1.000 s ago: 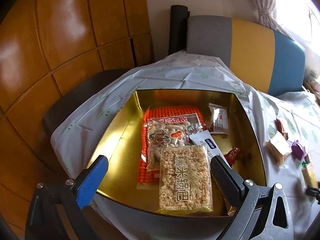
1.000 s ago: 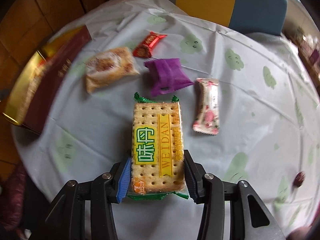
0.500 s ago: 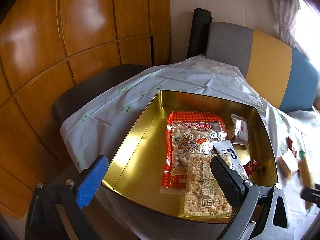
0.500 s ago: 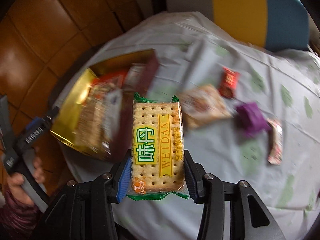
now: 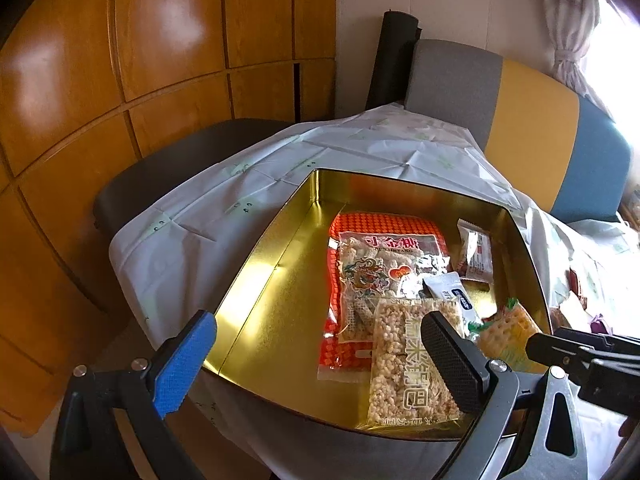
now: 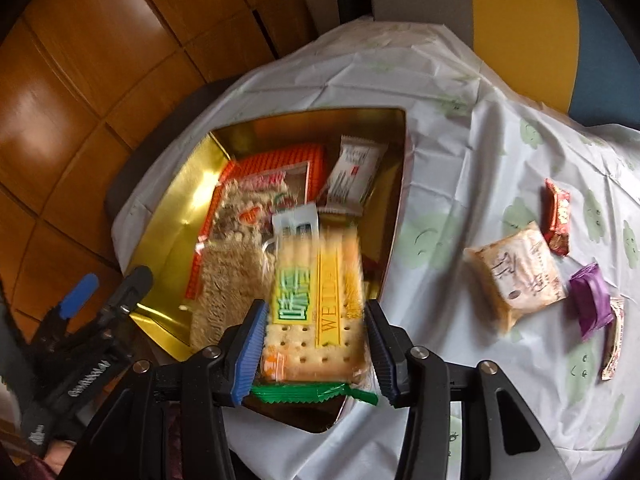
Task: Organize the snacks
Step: 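Carry the WEIDAN cracker pack into the gold tray with the right gripper, then open the right gripper and withdraw it from the tray, then move both grippers back over the remaining snacks on the table, then lower the left gripper onto the pastry bag and close it, then lift the pastry bag with the left gripper while the right gripper grasps the pink-flowered bar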
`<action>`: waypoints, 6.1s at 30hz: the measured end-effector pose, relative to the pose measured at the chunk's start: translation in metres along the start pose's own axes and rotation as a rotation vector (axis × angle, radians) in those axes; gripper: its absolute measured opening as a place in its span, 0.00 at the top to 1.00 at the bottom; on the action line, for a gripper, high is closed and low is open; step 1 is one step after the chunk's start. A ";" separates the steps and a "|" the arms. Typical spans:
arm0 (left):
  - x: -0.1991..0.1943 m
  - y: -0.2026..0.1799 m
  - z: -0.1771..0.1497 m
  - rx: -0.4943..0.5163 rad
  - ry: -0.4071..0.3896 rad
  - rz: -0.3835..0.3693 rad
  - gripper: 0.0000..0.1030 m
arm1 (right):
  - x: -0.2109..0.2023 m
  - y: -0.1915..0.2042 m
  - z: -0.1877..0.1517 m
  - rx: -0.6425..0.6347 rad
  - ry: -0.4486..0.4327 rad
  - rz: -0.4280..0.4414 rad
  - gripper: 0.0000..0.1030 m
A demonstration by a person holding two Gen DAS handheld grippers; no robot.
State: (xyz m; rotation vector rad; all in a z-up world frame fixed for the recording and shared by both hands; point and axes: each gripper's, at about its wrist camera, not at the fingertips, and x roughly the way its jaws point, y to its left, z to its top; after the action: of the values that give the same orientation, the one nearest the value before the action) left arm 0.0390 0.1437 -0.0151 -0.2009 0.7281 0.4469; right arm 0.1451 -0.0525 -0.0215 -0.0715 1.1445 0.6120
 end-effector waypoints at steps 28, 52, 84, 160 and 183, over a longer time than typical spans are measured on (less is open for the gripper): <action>-0.004 -0.011 -0.006 0.042 0.004 -0.037 0.00 | -0.010 0.013 -0.024 -0.176 -0.103 -0.237 0.86; -0.008 -0.018 -0.009 0.065 0.001 -0.055 0.00 | -0.010 0.033 -0.036 -0.291 -0.131 -0.194 0.86; -0.035 -0.090 -0.020 0.251 0.017 -0.273 0.00 | -0.090 -0.169 -0.065 -0.008 -0.108 -0.468 0.71; -0.004 -0.240 -0.108 0.622 0.158 -0.519 0.39 | -0.110 -0.268 -0.082 0.421 -0.122 -0.374 0.71; -0.003 -0.236 -0.109 0.588 0.149 -0.532 0.38 | -0.061 -0.250 -0.073 0.312 -0.059 -0.282 0.71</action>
State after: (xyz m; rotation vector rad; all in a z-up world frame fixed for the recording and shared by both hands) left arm 0.0811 -0.1027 -0.0878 0.1297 0.8859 -0.2974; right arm 0.1903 -0.3132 -0.0632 0.0523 1.1360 0.1810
